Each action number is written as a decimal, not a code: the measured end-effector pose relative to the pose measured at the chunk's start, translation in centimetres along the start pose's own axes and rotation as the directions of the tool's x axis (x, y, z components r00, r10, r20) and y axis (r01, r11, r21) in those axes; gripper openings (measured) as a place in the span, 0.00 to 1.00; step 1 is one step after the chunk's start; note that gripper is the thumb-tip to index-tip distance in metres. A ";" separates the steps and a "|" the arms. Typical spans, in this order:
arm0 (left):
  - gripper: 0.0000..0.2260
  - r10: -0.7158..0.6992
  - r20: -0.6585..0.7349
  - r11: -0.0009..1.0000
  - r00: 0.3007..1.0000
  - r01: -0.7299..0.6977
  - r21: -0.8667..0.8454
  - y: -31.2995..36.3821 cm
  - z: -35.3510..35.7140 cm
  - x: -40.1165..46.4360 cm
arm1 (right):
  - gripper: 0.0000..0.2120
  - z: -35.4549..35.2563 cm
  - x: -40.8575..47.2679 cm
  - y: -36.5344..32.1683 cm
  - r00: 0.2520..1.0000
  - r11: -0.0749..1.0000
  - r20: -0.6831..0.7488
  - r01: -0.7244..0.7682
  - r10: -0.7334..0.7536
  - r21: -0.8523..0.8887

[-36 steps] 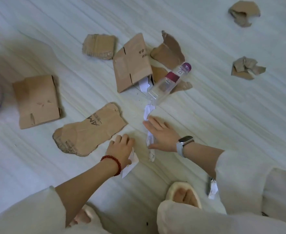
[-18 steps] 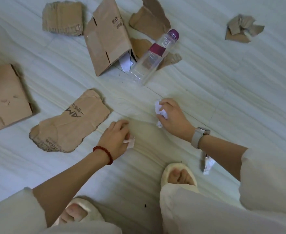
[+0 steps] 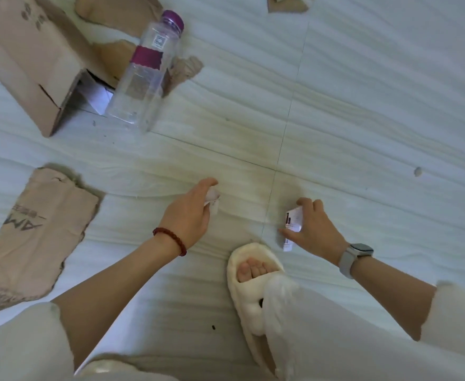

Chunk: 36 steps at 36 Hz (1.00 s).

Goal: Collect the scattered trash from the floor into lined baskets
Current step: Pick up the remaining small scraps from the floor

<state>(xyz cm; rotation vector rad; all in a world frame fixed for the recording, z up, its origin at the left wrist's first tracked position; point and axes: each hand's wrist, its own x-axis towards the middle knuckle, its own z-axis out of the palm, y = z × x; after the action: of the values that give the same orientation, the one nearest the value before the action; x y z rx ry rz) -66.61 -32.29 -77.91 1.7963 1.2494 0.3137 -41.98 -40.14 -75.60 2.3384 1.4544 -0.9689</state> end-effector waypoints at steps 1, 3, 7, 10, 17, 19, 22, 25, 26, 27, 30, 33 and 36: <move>0.18 0.010 0.006 1.000 1.000 -0.010 0.006 -0.1 0.1 0.0 | 0.33 0.5 0.1 0.2 0.999 0.999 0.016 -0.028 0.028 0.025; 0.18 0.030 -0.002 0.999 1.000 -0.030 0.014 -0.5 -0.2 0.1 | 0.27 1.1 0.6 0.0 0.999 0.996 0.039 -0.033 0.030 0.079; 0.16 0.053 -0.067 0.998 0.996 -0.051 0.030 -1.6 -1.0 0.0 | 0.14 0.7 1.5 -1.9 0.991 0.987 -0.006 0.134 -0.134 0.094; 0.14 0.004 -0.136 1.000 0.991 -0.004 -0.003 -2.4 -2.0 0.2 | 0.11 -0.5 2.7 -4.5 0.978 0.970 -0.050 0.207 -0.202 0.124; 0.06 -0.137 -0.299 0.987 0.944 0.106 -0.117 -3.4 -6.4 0.2 | 0.11 -3.2 4.9 -13.5 0.928 0.889 -0.124 0.372 -0.351 0.266; 0.05 -0.201 -0.373 0.976 0.906 0.155 -0.150 -3.4 -8.9 -0.3 | 0.12 -3.6 5.0 -16.9 0.891 0.851 -0.138 0.455 -0.433 0.263; 0.04 -0.263 -0.514 0.964 0.817 0.200 -0.175 -3.5 -13.3 -1.5 | 0.09 -4.4 4.2 -22.6 0.826 0.773 -0.127 0.561 -0.550 0.296; 0.09 -0.237 -0.704 0.971 0.670 0.173 -0.162 -4.0 -18.4 -3.4 | 0.12 -5.0 2.7 -28.5 0.743 0.682 -0.077 0.645 -0.664 0.345; 0.11 -0.215 -0.754 0.975 0.621 0.177 -0.132 -4.2 -20.3 -4.2 | 0.14 -5.2 2.1 -30.7 0.710 0.653 -0.055 0.672 -0.702 0.350; 0.12 -0.199 -0.794 0.976 0.574 0.192 -0.105 -4.4 -22.2 -5.2 | 0.16 -5.4 1.5 -33.0 0.669 0.617 -0.033 0.702 -0.742 0.355; 0.15 -0.199 -0.884 0.965 0.424 0.242 -0.101 -5.0 -28.0 -9.2 | 0.16 -5.6 -1.0 -40.3 0.536 0.491 -0.015 0.784 -0.844 0.379; 0.17 -0.175 -0.952 0.958 0.250 0.266 -0.106 -5.7 -33.3 -14.0 | 0.14 -5.1 -4.3 -47.9 0.401 0.345 -0.052 0.842 -0.915 0.415; 0.18 -0.166 -0.981 0.934 0.104 0.335 -0.123 -6.9 -37.4 -18.9 | 0.10 -3.7 -8.0 -54.7 0.330 0.214 -0.162 0.844 -0.930 0.491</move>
<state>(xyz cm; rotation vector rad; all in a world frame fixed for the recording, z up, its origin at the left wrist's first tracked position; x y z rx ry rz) -103.40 -28.16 -57.14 1.2698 2.5333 1.4496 -89.94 -17.49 -59.50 1.2715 2.8437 -1.9526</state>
